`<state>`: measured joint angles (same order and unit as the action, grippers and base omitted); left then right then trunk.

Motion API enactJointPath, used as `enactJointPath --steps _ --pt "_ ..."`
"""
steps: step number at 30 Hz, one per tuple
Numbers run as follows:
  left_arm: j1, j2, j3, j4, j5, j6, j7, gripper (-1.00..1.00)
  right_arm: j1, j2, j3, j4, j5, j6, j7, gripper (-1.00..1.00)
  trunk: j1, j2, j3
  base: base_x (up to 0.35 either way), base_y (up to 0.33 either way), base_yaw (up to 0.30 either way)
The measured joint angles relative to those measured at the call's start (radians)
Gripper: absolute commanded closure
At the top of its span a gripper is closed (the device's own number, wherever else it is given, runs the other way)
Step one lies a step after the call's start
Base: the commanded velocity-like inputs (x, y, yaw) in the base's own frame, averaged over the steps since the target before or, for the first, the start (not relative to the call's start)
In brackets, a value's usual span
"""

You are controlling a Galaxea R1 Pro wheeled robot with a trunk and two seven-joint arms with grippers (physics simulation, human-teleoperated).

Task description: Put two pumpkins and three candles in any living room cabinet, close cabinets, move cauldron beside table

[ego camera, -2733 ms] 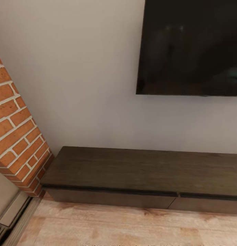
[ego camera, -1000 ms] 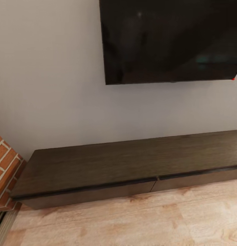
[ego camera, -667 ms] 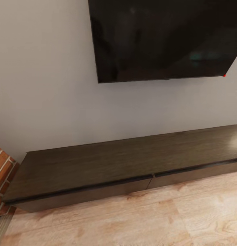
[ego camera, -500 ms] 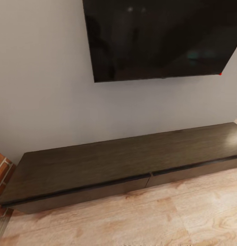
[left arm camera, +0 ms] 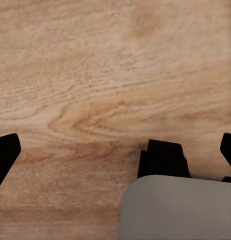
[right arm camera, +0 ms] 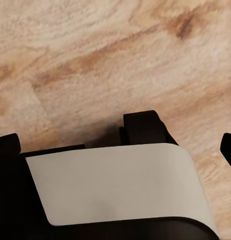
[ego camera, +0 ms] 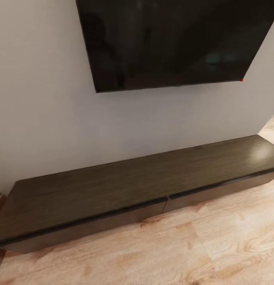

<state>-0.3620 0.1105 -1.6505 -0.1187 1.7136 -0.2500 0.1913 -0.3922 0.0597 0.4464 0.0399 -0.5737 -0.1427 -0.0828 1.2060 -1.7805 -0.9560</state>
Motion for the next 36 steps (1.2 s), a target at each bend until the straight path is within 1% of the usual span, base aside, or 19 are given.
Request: enactJointPath --steps 36 --pt "0.0 0.0 0.0 0.0 0.0 0.0 0.0 -1.0 0.0 -0.001 0.0 0.0 0.0 0.0 0.0 -1.0 0.0 0.0 -0.052 0.0 0.0 -0.134"
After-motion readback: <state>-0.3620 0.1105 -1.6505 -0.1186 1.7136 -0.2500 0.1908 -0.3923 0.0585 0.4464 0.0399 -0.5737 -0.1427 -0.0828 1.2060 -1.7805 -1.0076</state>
